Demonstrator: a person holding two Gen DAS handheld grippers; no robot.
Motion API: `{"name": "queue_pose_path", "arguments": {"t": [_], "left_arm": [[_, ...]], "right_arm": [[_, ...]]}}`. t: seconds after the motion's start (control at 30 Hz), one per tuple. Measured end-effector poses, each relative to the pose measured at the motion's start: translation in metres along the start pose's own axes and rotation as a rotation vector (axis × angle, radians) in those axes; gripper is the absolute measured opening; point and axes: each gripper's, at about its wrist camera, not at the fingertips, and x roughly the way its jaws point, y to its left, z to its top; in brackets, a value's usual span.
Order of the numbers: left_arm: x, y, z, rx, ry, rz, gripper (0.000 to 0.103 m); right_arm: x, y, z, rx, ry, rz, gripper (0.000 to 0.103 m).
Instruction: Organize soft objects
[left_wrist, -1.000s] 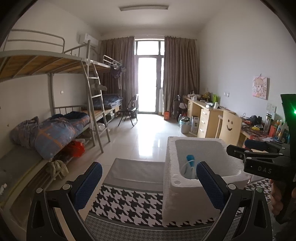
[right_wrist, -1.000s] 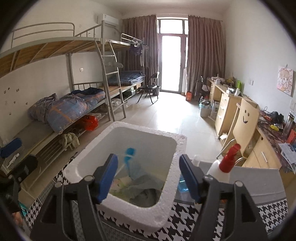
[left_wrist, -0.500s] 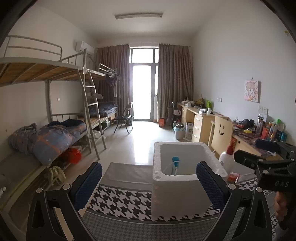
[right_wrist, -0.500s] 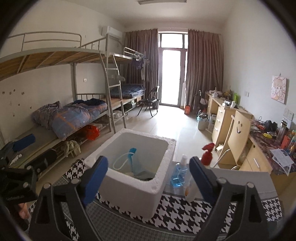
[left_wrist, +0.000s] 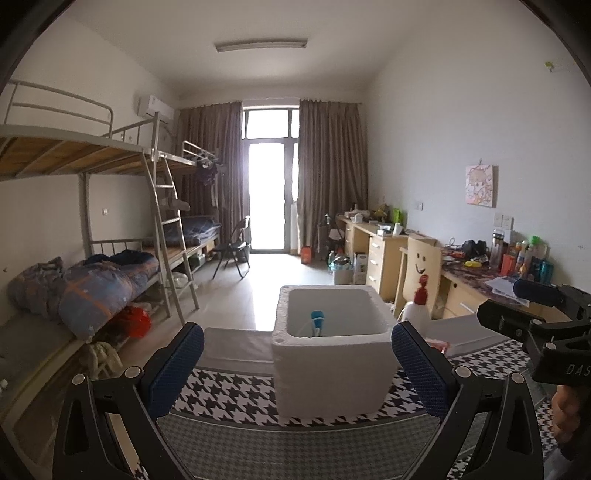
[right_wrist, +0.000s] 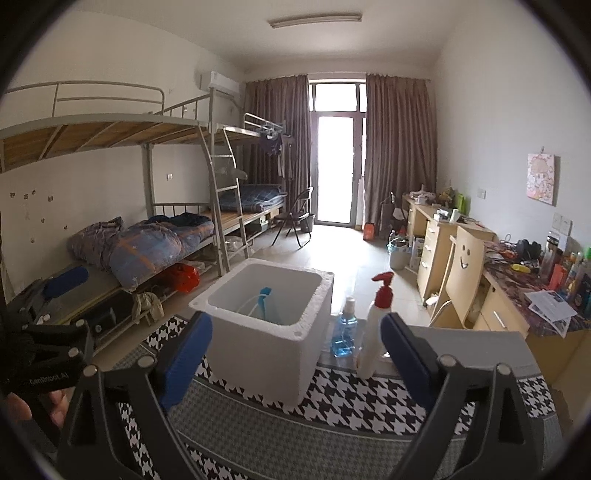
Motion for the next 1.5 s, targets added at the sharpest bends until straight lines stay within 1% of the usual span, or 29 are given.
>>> {"name": "queue_pose_path", "arguments": {"t": [0.1,0.27,0.47,0.5,0.57,0.63,0.7,0.8,0.93,1.07,1.23,1.3,1.5], "left_arm": [[-0.007,-0.003,-0.002,0.003,-0.005,-0.015,0.102],[-0.022,-0.007,-0.003,0.006,-0.028,-0.022,0.102],[-0.031,-0.011,-0.012,0.007,-0.025,-0.051,0.102],[-0.032,-0.011,-0.015,0.009,-0.028,-0.053,0.102],[-0.036,-0.013,-0.02,0.019,-0.031,-0.061,0.102],[-0.042,-0.015,-0.024,0.024,-0.049,-0.065,0.102],[-0.047,-0.017,-0.027,0.034,-0.063,-0.069,0.102],[-0.05,-0.019,-0.03,0.035,-0.064,-0.085,0.102],[-0.051,-0.02,-0.038,0.03,-0.07,-0.084,0.102],[-0.052,-0.02,-0.043,0.009,-0.071,-0.107,0.102],[-0.058,-0.025,-0.047,0.029,-0.098,-0.089,0.102],[-0.062,-0.025,-0.05,0.026,-0.108,-0.103,0.102],[-0.062,-0.027,-0.06,0.021,-0.101,-0.092,0.102]], "right_arm": [[-0.013,-0.003,-0.005,0.007,-0.013,0.002,0.095],[-0.029,-0.006,-0.015,-0.002,-0.045,-0.021,0.095],[-0.044,-0.011,-0.027,0.019,-0.077,-0.018,0.095],[-0.047,-0.011,-0.029,0.02,-0.087,-0.019,0.096],[-0.055,-0.01,-0.035,0.017,-0.108,-0.044,0.102],[-0.061,-0.008,-0.04,0.018,-0.124,-0.062,0.102],[-0.066,-0.006,-0.046,0.016,-0.129,-0.064,0.102],[-0.072,-0.005,-0.052,0.026,-0.138,-0.075,0.102],[-0.077,-0.011,-0.063,0.063,-0.145,-0.075,0.102],[-0.084,-0.011,-0.07,0.069,-0.165,-0.104,0.102],[-0.089,-0.01,-0.08,0.082,-0.174,-0.115,0.102],[-0.09,-0.01,-0.084,0.091,-0.175,-0.125,0.102],[-0.092,-0.018,-0.098,0.14,-0.16,-0.134,0.102]]}}
